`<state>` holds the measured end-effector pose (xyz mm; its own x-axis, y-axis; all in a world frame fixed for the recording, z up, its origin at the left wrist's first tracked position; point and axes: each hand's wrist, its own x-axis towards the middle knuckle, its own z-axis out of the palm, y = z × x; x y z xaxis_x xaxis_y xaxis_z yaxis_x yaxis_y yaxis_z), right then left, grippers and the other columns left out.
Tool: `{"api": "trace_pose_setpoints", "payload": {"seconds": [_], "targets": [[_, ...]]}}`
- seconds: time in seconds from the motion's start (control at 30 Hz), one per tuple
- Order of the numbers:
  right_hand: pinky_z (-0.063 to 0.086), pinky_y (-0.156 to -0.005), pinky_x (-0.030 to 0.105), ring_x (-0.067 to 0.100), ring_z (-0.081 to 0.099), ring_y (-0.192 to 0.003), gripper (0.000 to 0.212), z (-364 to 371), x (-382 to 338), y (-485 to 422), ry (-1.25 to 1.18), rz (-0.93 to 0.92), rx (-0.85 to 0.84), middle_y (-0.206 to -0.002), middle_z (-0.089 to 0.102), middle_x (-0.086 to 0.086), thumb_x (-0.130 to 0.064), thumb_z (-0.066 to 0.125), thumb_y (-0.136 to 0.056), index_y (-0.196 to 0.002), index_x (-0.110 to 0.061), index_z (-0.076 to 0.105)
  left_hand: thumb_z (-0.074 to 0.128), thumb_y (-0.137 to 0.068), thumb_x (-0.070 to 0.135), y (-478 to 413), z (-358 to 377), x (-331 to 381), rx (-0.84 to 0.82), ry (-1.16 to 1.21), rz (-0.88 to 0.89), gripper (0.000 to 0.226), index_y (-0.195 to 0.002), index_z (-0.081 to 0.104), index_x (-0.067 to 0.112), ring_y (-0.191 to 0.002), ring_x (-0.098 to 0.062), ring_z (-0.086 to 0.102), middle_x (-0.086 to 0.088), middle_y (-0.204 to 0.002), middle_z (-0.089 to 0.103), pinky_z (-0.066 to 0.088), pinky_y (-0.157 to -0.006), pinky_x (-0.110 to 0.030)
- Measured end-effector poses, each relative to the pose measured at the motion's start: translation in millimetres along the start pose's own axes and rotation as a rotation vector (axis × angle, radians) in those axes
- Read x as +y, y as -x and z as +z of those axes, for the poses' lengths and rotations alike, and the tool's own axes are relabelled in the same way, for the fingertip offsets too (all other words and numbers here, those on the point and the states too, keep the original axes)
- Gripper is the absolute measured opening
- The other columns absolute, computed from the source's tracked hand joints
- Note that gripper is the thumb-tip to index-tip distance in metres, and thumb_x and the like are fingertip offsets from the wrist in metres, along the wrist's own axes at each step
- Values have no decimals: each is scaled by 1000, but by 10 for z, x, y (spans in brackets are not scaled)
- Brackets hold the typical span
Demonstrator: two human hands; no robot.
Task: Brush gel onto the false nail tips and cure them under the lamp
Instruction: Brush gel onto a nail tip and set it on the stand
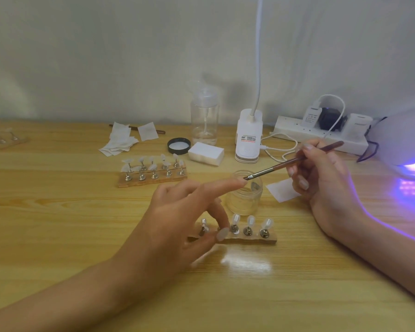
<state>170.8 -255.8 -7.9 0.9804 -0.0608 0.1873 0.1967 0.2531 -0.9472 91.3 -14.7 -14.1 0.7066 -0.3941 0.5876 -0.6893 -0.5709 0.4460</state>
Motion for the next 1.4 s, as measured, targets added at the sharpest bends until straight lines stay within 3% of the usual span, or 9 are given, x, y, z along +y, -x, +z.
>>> {"api": "trace_pose_setpoints", "payload": {"seconds": [0.1, 0.23, 0.4, 0.57, 0.73, 0.83, 1.03, 1.17, 1.4], "targets": [[34, -44, 16, 9, 37, -43, 22, -10, 0, 2, -26, 11, 0, -58, 59, 1, -18, 45, -103, -82, -21, 50, 69, -89, 25, -40, -114, 96, 80, 207, 10, 67, -146, 37, 39, -103, -9, 70, 18, -95, 69, 51, -91, -24], [36, -45, 15, 8, 39, -43, 15, -16, 3, 13, -26, -17, -36, -62, 63, 2, -32, 59, -90, -81, -22, 52, 75, -83, 26, -225, -262, 58, 96, 513, -157, 71, -146, 44, 39, -95, -24, 74, 1, -90, 72, 57, -75, -26], [32, -43, 17, 9, 39, -43, 19, -29, -7, 7, -9, -19, -44, -64, 64, 2, -39, 66, -80, -79, -25, 54, 84, -77, 25, -474, -160, -166, 20, 604, -265, 82, -147, 45, 39, -88, -18, 72, 0, -88, 72, 60, -78, -41], [32, -44, 16, 8, 41, -45, 20, -36, -2, -3, -30, -26, -26, -63, 64, 2, -37, 62, -83, -81, -21, 51, 82, -82, 12, -553, 96, -342, 88, 557, -278, 78, -147, 45, 34, -89, -19, 72, 2, -85, 73, 56, -82, -60], [28, -44, 19, 9, 41, -44, 20, -41, 7, -17, -39, -5, -18, -63, 64, 2, -21, 47, -100, -80, -21, 46, 80, -83, 13, -493, 179, -460, 109, 528, -263, 75, -147, 45, 31, -93, -20, 73, 5, -86, 73, 61, -82, -45], [29, -44, 18, 9, 41, -44, 18, -34, 9, -6, -36, -23, -41, -65, 66, 3, -21, 51, -97, -80, -22, 46, 79, -83, 14, -479, 180, -477, 105, 544, -253, 71, -144, 47, 31, -92, -20, 73, 3, -87, 74, 60, -78, -33], [26, -46, 20, 8, 43, -46, 18, -15, -1, 15, 18, -47, -86, -70, 70, 6, -34, 60, -83, -77, -22, 47, 80, -83, 7, -483, 190, -474, 79, 561, -268, 70, -142, 48, 29, -92, -20, 72, 2, -87, 73, 56, -70, -34], [19, -48, 27, 8, 43, -48, 22, -27, 8, 14, 53, -56, -121, -72, 71, 6, -33, 63, -89, -76, -24, 49, 79, -84, 8, -477, 186, -470, 76, 551, -264, 64, -138, 50, 26, -88, -15, 72, 4, -84, 73, 53, -67, -27], [23, -46, 23, 10, 44, -48, 26, -48, 16, 6, 73, -12, -35, -69, 69, 7, -24, 56, -98, -72, -26, 49, 79, -84, 6, -483, 182, -466, 77, 554, -269, 59, -133, 52, 24, -85, -11, 71, 4, -84, 74, 53, -64, -26]]}}
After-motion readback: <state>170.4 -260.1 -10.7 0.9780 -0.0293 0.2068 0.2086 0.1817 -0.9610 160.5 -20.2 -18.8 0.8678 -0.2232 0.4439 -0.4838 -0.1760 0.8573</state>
